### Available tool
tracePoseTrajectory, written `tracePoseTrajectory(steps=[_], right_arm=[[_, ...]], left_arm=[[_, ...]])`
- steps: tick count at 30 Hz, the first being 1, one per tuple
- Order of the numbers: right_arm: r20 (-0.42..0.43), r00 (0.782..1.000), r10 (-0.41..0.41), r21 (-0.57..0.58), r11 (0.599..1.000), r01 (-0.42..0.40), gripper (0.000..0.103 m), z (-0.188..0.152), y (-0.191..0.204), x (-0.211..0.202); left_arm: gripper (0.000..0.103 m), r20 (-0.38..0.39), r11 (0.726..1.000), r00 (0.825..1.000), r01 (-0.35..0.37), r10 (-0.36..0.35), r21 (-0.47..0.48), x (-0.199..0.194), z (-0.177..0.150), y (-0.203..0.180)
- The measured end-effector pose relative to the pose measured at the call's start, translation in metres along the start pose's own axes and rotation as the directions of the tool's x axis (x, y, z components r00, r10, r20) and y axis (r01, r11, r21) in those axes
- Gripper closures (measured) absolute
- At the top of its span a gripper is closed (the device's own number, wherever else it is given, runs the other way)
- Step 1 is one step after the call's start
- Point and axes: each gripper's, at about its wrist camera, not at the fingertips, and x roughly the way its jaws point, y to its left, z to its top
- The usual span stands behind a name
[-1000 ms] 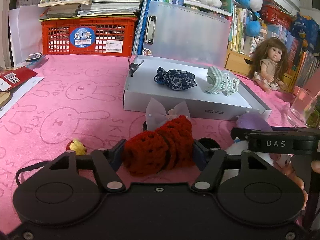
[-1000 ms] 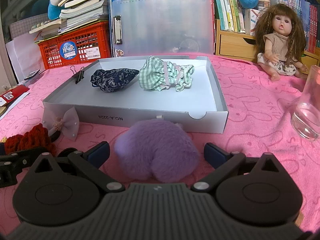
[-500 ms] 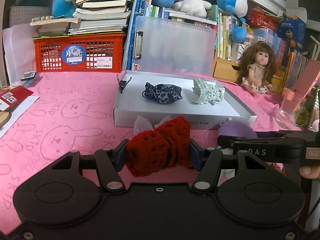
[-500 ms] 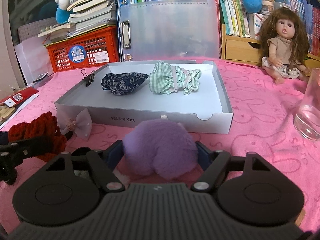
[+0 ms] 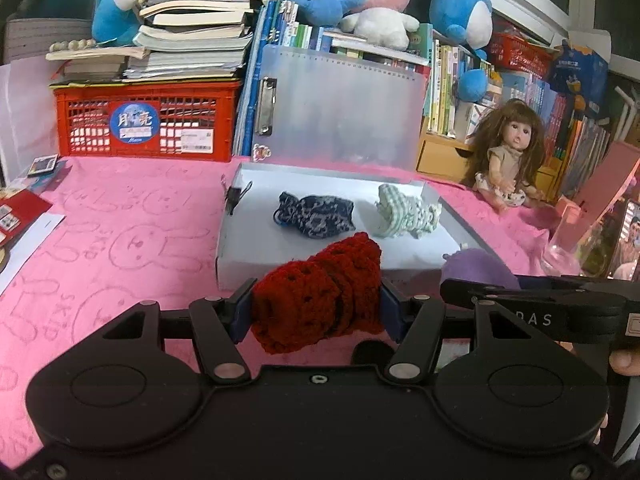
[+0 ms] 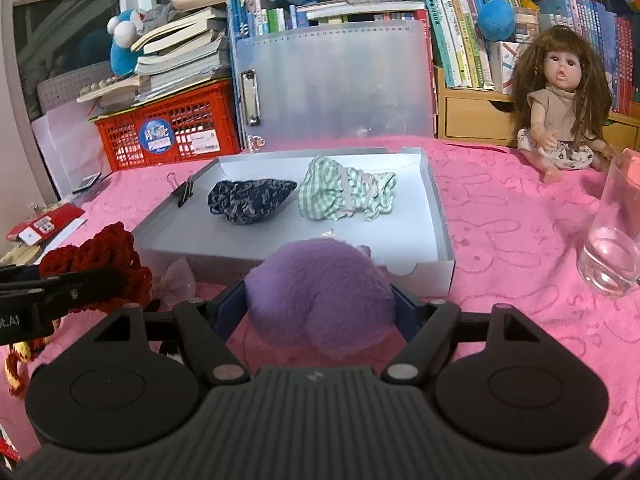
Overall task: Organize objects
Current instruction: 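Lift red knitted piece with left tool while right tool lifts purple plush toward box, then lower red knitted piece into box with left tool while right lowers purple plush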
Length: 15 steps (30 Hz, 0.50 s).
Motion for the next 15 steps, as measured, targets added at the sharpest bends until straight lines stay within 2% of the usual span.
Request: tracePoseTrajectory(steps=[15], right_arm=[[0.005,1.0,-0.003,0.109,0.994,0.003,0.026,0.043,-0.028,0.018]], left_arm=[[0.044,-0.032,0.999,0.998,0.051,-0.051,-0.001,0.05,0.049,0.002]])
